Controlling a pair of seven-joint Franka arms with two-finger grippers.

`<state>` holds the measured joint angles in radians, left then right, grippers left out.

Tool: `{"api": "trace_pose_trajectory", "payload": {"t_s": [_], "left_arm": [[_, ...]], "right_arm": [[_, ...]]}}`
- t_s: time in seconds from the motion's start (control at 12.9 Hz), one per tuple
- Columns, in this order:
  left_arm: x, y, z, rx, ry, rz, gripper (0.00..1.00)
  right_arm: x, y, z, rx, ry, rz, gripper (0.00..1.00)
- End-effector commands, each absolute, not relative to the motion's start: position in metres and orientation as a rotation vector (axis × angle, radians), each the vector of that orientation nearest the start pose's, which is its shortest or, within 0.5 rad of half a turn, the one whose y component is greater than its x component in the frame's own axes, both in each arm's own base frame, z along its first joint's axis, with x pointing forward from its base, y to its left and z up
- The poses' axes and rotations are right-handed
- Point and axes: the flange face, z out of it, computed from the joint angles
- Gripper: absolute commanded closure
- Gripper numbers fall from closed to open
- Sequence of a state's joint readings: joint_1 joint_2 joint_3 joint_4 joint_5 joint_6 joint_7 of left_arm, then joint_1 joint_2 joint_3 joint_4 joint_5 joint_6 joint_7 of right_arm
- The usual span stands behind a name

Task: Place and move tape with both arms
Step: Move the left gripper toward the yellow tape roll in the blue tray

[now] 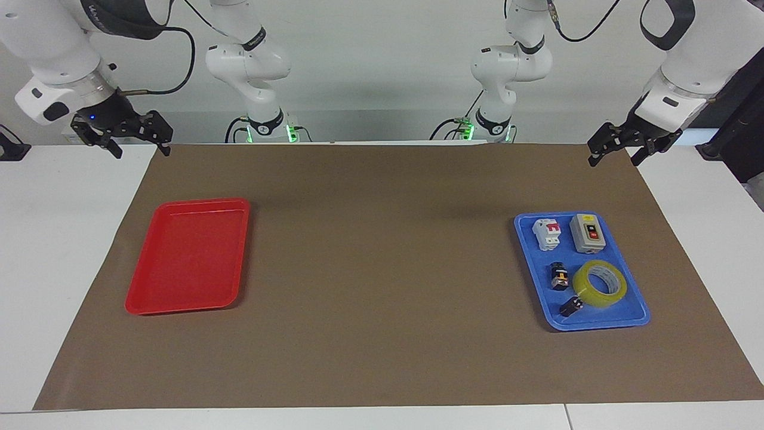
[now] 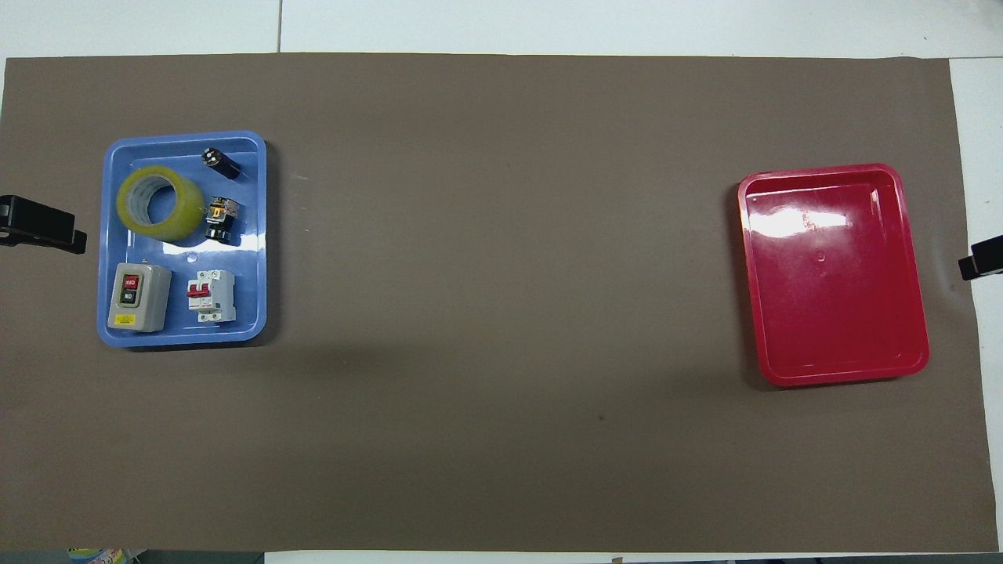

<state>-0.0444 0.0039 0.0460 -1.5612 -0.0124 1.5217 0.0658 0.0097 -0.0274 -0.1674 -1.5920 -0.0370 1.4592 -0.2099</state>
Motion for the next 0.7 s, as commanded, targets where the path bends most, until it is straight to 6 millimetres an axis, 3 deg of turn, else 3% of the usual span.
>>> {"api": "trace_pose_trajectory", "payload": {"t_s": [0.0, 0.31, 0.46, 0.62], "left_arm": [[0.556, 0.006, 0.611, -3.153, 0.099, 0.007, 0.00], [0.591, 0.028, 0.564, -3.144, 0.051, -0.037, 0.00], [0.612, 0.043, 0.521, -3.139, 0.039, -0.041, 0.00], [0.617, 0.052, 0.478, -3.135, 0.023, -0.072, 0.01]], "right_arm": [[0.525, -0.093, 0.623, -3.149, -0.096, 0.150, 0.00], [0.525, -0.093, 0.623, -3.150, -0.097, 0.148, 0.00], [0.525, -0.092, 0.623, -3.150, -0.099, 0.148, 0.00], [0.525, -0.092, 0.622, -3.149, -0.099, 0.150, 0.00]]}}
